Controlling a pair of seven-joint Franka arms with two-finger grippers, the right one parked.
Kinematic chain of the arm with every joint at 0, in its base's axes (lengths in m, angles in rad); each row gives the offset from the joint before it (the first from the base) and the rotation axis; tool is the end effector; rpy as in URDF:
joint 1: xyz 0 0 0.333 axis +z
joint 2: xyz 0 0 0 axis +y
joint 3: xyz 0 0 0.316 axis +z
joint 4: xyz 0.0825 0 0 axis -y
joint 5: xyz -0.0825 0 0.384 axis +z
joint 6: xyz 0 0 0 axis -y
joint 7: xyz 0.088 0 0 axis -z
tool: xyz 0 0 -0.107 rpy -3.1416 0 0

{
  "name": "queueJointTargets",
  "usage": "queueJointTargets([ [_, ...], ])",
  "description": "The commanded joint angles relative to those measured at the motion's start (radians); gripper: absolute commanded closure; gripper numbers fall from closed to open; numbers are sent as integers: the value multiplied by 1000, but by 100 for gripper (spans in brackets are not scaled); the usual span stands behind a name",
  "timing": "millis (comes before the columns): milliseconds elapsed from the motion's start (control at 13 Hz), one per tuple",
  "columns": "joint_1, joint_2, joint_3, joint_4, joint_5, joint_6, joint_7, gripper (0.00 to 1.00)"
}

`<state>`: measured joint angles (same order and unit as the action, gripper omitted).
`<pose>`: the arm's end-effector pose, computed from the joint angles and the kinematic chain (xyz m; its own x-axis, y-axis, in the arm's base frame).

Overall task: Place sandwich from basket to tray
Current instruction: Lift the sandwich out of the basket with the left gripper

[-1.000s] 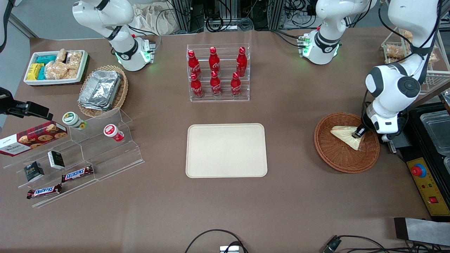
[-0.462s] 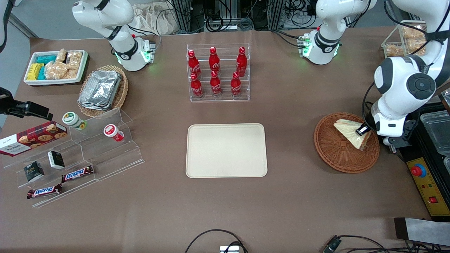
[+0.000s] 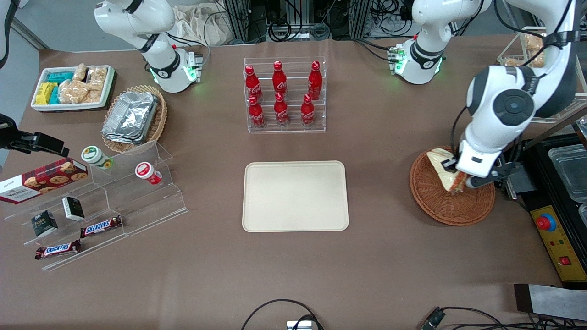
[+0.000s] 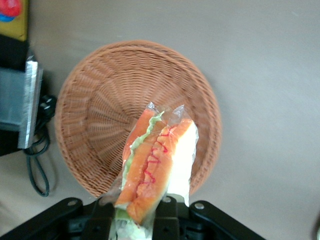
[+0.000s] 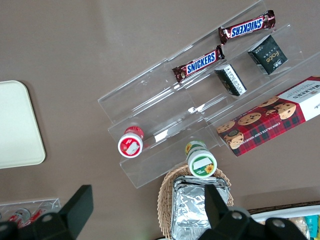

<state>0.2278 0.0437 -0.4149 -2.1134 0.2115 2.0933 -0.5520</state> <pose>0.5358 -0.0898 0.3917 0.9683 0.2486 0.0254 0.2492 -0.9534 -0.1700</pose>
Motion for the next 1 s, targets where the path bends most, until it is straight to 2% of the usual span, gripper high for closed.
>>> queueJointTargets([
  [0,7,-31,-73,9,17,-33,43,85],
  [462,7,-24,-232,35,6,-30,-20,85],
  [923,-11,68,-341,119,19,-21,-62,84],
])
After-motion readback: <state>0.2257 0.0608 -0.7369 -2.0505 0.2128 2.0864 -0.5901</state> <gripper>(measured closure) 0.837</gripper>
